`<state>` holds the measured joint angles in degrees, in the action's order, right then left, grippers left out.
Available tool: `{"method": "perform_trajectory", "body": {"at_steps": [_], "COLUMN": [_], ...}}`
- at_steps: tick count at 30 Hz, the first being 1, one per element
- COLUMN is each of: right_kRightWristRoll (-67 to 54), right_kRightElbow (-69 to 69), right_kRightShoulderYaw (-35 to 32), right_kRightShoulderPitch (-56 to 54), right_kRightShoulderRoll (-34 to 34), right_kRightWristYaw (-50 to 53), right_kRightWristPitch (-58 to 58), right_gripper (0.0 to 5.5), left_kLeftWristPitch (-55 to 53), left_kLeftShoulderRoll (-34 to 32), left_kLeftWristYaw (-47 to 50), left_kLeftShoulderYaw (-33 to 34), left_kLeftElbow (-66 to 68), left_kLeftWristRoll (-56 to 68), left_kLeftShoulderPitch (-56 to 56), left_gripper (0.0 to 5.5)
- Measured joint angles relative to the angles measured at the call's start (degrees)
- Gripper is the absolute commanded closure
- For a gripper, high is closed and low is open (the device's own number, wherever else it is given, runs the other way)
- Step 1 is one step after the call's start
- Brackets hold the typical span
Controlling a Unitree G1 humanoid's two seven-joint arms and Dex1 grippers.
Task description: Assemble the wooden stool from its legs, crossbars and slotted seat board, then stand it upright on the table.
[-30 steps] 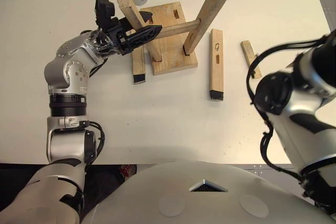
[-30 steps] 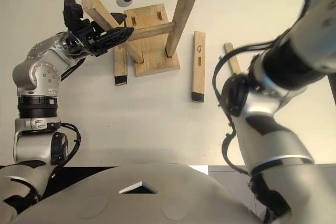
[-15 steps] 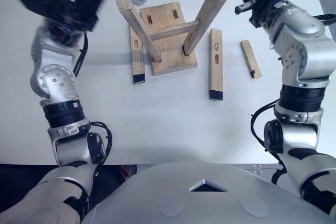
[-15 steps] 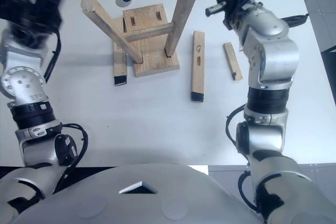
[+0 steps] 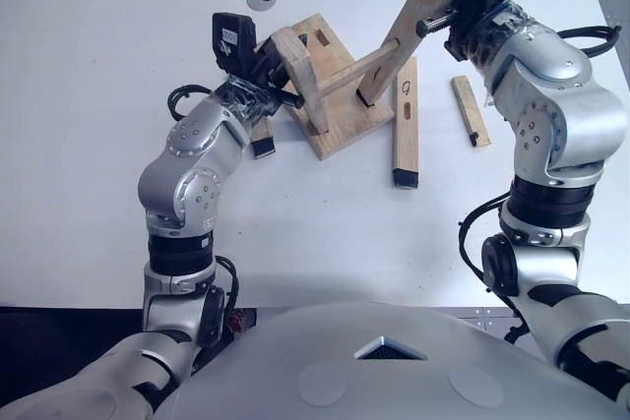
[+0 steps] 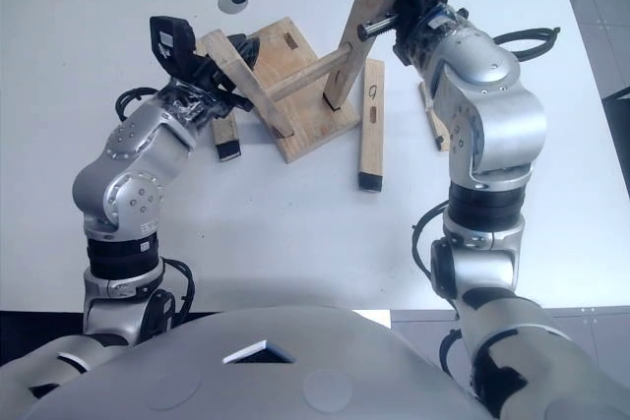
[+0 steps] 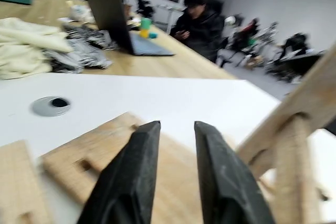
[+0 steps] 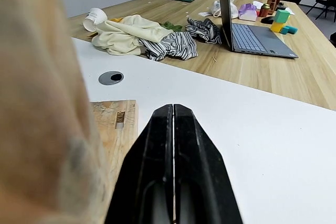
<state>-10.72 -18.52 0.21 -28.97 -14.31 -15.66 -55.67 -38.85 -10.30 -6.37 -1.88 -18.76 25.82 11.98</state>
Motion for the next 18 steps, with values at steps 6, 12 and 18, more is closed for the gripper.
{"method": "perform_trajectory", "body": {"at_steps": [6,12,18], "right_kRightWristRoll": [-0.62,-1.13,-2.25], "right_kRightElbow": [-2.62,-5.99,-8.04], "right_kRightShoulderYaw": [2.36,4.56,9.97], "right_kRightShoulderPitch": [0.63,1.43,1.12], "right_kRightShoulderRoll": [-2.30,-4.81,-4.25], "right_kRightWristYaw": [-2.57,-5.41,-7.45], "right_kRightWristPitch": [-1.80,-5.17,-6.28], "right_gripper": [5.50,5.50,5.50], "left_kLeftWristPitch": [3.08,8.64,15.07], "left_kLeftShoulderRoll": [1.22,0.88,-0.74], "left_kLeftWristYaw": [5.82,4.40,3.91], "left_kLeftShoulderYaw": [1.50,3.53,6.28], "left_kLeftElbow": [6.63,17.69,32.23], "left_kLeftWristRoll": [-8.71,-12.38,-15.91], "left_kLeftShoulderPitch": [3.74,10.16,18.70], "left_gripper": [5.49,5.49,5.49]}}
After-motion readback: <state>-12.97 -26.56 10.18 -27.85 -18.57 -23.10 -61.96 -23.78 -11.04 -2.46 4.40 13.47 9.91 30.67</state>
